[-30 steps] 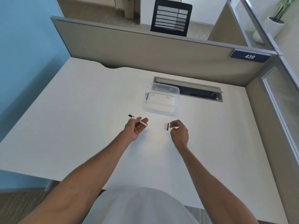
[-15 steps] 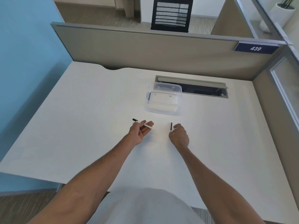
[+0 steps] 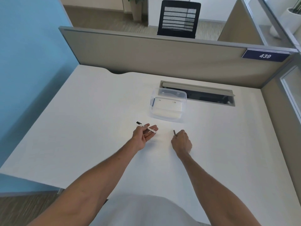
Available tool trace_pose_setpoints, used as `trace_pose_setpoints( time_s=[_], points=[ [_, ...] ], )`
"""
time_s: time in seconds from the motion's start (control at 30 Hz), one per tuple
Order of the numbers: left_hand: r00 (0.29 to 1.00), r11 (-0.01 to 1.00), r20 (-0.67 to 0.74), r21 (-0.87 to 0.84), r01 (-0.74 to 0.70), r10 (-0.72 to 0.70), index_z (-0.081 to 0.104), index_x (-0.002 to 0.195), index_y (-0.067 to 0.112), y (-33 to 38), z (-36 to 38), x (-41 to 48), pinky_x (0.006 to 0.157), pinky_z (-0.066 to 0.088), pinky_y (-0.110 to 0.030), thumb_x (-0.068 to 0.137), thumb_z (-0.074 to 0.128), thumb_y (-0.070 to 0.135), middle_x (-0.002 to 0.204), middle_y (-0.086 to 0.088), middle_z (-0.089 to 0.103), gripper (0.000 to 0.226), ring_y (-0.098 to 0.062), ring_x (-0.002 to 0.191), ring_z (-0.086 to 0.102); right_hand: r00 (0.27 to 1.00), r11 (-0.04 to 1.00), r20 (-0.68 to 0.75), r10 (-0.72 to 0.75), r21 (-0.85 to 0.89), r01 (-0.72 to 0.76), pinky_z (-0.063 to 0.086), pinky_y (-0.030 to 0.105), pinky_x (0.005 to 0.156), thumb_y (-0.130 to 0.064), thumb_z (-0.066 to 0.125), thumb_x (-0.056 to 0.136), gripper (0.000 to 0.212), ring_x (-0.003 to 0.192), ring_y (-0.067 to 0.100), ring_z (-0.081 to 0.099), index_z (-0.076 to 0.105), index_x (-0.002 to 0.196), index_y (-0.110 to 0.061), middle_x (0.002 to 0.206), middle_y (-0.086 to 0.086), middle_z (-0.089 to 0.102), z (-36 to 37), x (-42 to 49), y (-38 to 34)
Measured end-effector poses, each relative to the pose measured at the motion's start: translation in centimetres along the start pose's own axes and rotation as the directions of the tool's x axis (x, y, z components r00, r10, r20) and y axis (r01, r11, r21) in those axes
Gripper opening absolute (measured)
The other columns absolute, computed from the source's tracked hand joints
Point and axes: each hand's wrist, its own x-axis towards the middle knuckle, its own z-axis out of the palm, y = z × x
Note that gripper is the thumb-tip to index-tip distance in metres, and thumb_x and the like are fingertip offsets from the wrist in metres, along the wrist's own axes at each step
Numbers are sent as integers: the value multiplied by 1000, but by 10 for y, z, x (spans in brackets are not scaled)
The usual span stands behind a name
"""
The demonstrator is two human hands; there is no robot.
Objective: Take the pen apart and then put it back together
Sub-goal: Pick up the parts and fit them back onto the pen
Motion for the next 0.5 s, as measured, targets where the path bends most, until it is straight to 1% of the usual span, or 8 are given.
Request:
trace_pose_setpoints(
  time_s=[0.1, 0.2, 0.27, 0.37, 0.5],
  points=[
    [1000, 1000, 11, 5, -9, 9, 62, 125, 7, 2, 2, 1, 70, 69, -34, 111, 48, 8, 119, -22, 81, 19, -32, 89, 85, 1000, 1000, 10, 10, -5, -10, 53, 42, 80, -17, 56, 102, 13, 100, 38, 72, 62, 111, -10, 116, 9, 70, -2, 1, 0],
    [1000, 1000, 23, 2, -8, 8, 61, 125, 7, 4, 3, 1, 68, 69, -33, 111, 47, 7, 125, -24, 79, 20, -32, 86, 85, 1000, 998, -1, 18, 68, -18, 54, 40, 80, -16, 55, 98, 11, 95, 33, 69, 63, 105, -16, 109, 2, 71, -6, -1, -3],
    [1000, 1000, 23, -14, -5, 6, 58, 129, 6, 4, 2, 2, 67, 69, -33, 112, 43, 6, 117, -24, 80, 22, -31, 84, 85, 1000, 994, -20, -3, 112, 5, 52, 39, 78, -19, 56, 98, 10, 94, 31, 69, 64, 104, -19, 108, -2, 72, -9, -5, -5],
    [1000, 1000, 17, -30, 6, -5, 53, 136, 5, 3, 0, 2, 67, 70, -34, 114, 36, 4, 99, -21, 84, 29, -31, 82, 85, 995, 984, -54, -78, 153, 86, 50, 36, 74, -23, 62, 99, 5, 92, 25, 70, 65, 102, -21, 106, -7, 74, -11, -12, -4],
    [1000, 1000, 18, -31, 2, -1, 50, 144, 3, 1, 0, 0, 70, 70, -34, 115, 32, 3, 91, -19, 84, 34, -29, 77, 85, 979, 956, -56, -195, 214, 202, 49, 33, 71, -26, 66, 98, 3, 85, 17, 70, 64, 100, -28, 104, -17, 74, -18, -22, -4]
  ],
)
